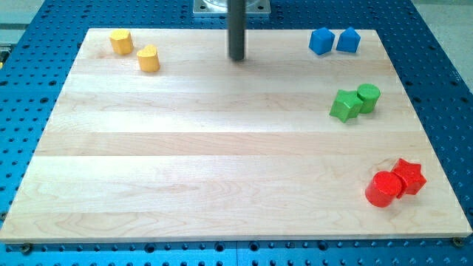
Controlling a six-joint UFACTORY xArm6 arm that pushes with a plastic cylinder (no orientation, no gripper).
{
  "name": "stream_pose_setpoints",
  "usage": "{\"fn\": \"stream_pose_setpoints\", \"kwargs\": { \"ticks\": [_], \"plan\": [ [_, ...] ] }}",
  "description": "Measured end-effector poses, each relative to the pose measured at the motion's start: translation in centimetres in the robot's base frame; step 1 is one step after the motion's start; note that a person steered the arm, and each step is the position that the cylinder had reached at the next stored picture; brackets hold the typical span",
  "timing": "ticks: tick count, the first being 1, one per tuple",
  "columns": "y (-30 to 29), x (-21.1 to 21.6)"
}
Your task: Place the blue blocks parallel to each other
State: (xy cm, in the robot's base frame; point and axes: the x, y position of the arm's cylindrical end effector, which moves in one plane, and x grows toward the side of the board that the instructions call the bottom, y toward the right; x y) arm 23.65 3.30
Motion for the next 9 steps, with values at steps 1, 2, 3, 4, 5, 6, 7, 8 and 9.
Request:
{"fn": "stream_pose_setpoints", "kwargs": {
  "ticks": [1, 2, 3, 4, 5, 6, 7, 8, 9],
  "plan": [
    [7.9, -3.1],
    [14.5, -3.2],
    [18.3, -3.6],
    [22.2, -3.1],
    [16.4, 0.1],
    [6.5, 3.8],
    [2.5, 3.0],
    [3.9, 0.6],
    [2.2, -1.1]
  ]
}}
